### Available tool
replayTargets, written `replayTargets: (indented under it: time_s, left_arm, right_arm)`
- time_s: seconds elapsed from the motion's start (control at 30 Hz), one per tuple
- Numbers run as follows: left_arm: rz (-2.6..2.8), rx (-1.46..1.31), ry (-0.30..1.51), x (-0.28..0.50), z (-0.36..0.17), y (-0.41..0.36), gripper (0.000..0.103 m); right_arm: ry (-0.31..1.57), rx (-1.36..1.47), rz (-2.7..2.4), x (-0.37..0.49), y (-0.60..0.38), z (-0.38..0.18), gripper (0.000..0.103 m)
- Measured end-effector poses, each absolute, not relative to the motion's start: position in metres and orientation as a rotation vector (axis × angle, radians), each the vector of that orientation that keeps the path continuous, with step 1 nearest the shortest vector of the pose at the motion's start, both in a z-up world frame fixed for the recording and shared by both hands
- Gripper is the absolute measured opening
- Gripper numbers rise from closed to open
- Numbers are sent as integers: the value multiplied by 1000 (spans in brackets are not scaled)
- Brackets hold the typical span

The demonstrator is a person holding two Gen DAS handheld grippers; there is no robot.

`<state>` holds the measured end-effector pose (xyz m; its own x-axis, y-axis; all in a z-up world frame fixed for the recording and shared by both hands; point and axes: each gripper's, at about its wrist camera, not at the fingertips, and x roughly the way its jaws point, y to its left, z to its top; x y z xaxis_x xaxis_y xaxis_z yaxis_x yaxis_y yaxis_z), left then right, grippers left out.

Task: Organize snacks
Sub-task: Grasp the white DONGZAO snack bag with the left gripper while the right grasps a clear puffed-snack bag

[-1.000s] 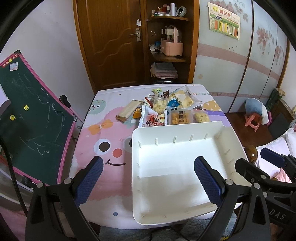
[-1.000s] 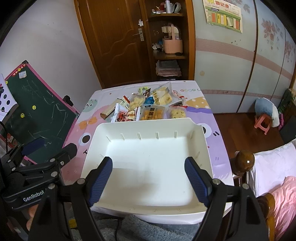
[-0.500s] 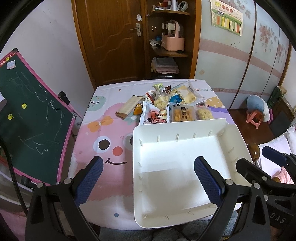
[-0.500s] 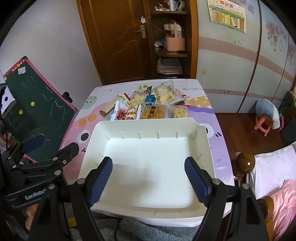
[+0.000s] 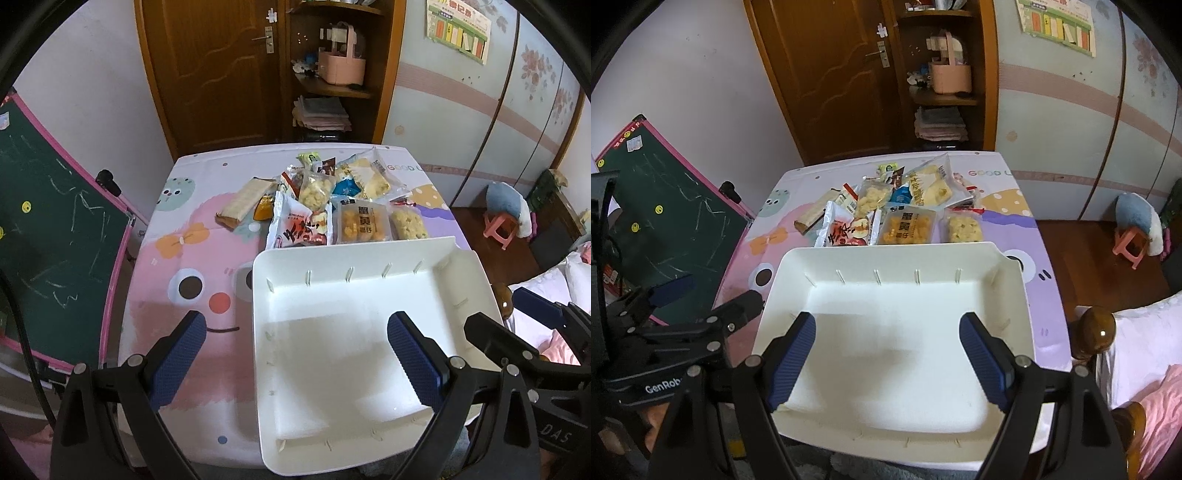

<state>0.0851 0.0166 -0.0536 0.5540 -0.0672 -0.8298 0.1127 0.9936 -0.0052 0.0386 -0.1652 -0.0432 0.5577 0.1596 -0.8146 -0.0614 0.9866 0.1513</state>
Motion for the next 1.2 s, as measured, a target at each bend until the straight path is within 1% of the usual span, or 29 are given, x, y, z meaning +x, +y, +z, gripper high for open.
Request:
replayTargets:
  time_s: [0.33,0.57,0.7,0.77,0.87,0.97,1.1,1.2]
  left_arm:
    - [-116,68,980,119,-42,13,98]
    - [-123,108,981,178,-20,13,98]
    - [-134,119,1042,217,-31,12,98]
    - [-126,106,1086,239,-48,13,98]
    - [-120,92,1179,266,-80,12,98]
    - [-105,92,1241,286,-111,11,98]
    - [-108,112,1312,308,-148,7,98]
    - [-109,118,1366,319,-171,3,98]
  right_arm:
    - [963,105,158,73,-173,-39,81]
    - [906,70,88,123,-199,-16,81]
    - [931,99,43,164,-224,-21,81]
    - [958,112,20,185,-236,-29,81]
    - [1032,118,-15,216,-251,-55,81]
    - [1147,114,-60,249,-262,-98,81]
    - [1282,136,-62,269,-264,-147,81]
    - [1350,168,-47,281,-261,-173,81]
